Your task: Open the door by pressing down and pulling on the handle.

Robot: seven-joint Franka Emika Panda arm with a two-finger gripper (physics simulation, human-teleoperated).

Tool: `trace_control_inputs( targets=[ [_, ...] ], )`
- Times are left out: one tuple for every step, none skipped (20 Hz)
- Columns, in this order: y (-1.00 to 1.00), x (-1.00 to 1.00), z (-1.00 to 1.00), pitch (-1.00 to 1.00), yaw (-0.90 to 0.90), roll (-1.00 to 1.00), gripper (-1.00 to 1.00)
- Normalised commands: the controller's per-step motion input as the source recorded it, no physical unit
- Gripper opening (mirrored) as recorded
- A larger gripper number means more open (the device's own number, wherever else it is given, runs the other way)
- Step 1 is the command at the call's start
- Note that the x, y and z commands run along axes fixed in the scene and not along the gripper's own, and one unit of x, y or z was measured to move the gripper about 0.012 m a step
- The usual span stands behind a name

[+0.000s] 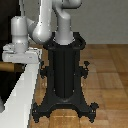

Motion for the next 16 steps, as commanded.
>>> trace_control_inputs(
  targets=[
    [0.00, 0.00, 0.00, 0.00, 0.00, 0.00, -1.00],
    [0.00, 0.00, -1.00, -0.15, 0.00, 0.00, -1.00],
    [0.00, 0.00, 0.00, -0.15, 0.00, 0.00, -1.00],
    [0.00, 0.00, 0.00, 0.00, 0.00, 0.00, -1.00],
    [0.00, 0.00, -1.00, -0.15, 0.00, 0.00, -1.00],
    [0.00, 0.00, 0.00, -0.15, 0.00, 0.00, -1.00],
    [0.00, 0.00, -1.00, -0.15, 0.00, 0.00, -1.00],
    [0.00, 0.00, -1.00, 0.00, 0.00, 0.00, -1.00],
    [0.00, 0.00, -1.00, -0.15, 0.00, 0.00, -1.00],
    [0.00, 0.00, 0.00, -0.15, 0.00, 0.00, -1.00],
    [0.00, 0.00, -1.00, 0.00, 0.00, 0.00, -1.00],
    [0.00, 0.00, -1.00, -0.15, 0.00, 0.00, -1.00],
    [0.00, 0.00, 0.00, 0.00, 0.00, 0.00, -1.00],
    [1.00, 0.00, 0.00, 0.00, 0.00, 0.00, -1.00],
    [0.00, 0.00, 0.00, 0.00, 0.00, 0.00, -1.00],
    [0.00, 0.00, 0.00, 0.00, 0.00, 0.00, -1.00]
  ],
)
